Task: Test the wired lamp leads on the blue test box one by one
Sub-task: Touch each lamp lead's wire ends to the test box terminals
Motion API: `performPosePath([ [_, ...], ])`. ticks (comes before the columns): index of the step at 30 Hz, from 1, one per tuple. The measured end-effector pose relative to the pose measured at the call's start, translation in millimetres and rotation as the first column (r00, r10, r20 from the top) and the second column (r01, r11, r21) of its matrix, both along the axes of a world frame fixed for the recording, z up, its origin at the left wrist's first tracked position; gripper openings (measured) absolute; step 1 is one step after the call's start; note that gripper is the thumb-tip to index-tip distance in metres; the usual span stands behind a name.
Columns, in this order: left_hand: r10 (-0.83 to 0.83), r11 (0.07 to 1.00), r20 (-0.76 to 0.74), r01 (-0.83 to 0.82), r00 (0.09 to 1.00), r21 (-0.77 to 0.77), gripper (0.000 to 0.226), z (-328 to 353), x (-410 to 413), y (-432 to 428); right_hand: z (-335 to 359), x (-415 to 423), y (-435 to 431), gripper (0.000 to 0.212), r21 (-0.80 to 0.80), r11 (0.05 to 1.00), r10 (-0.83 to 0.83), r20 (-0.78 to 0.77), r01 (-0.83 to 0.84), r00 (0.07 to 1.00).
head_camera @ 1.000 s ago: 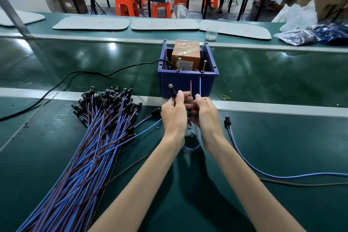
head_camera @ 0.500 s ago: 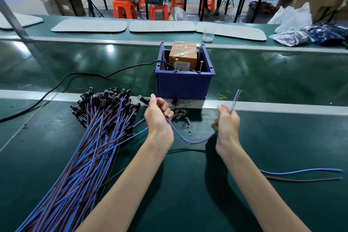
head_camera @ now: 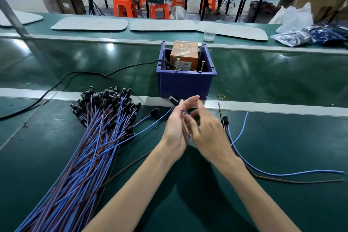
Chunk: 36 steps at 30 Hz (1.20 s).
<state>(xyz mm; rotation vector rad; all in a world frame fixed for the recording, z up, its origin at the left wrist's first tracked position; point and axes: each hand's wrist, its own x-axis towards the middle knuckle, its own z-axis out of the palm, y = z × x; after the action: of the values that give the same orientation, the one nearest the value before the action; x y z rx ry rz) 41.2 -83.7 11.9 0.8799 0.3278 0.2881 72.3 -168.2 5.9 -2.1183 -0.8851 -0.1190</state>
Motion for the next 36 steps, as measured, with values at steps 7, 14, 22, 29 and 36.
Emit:
performPosePath([
  [7,-0.02,0.598,-0.19,0.164,0.982,0.784,0.02,5,-4,37,24,11,-11,0.013,-0.077,0.928,-0.261,0.565,0.366,0.783],
  [14,0.494,-0.015,-0.25,0.296,0.833,0.955,0.03,-20,-8,83,3,42,-33,0.014,-0.532,0.64,-0.438,0.34,0.555,0.832],
  [22,0.485,-0.175,-0.275,0.4,0.83,0.9,0.022,-32,-6,69,-4,44,-33,0.029,-0.589,0.662,-0.394,0.253,0.464,0.884],
  [29,0.584,-0.211,-0.025,0.182,0.811,0.96,0.013,-14,-10,60,-2,22,-1,0.014,0.035,0.992,-0.096,-0.373,0.118,0.923],
  [36,0.321,-0.284,0.312,-0.223,0.894,0.932,0.015,-11,-19,12,15,20,33,0.027,0.621,0.599,0.488,-0.784,0.506,0.384],
])
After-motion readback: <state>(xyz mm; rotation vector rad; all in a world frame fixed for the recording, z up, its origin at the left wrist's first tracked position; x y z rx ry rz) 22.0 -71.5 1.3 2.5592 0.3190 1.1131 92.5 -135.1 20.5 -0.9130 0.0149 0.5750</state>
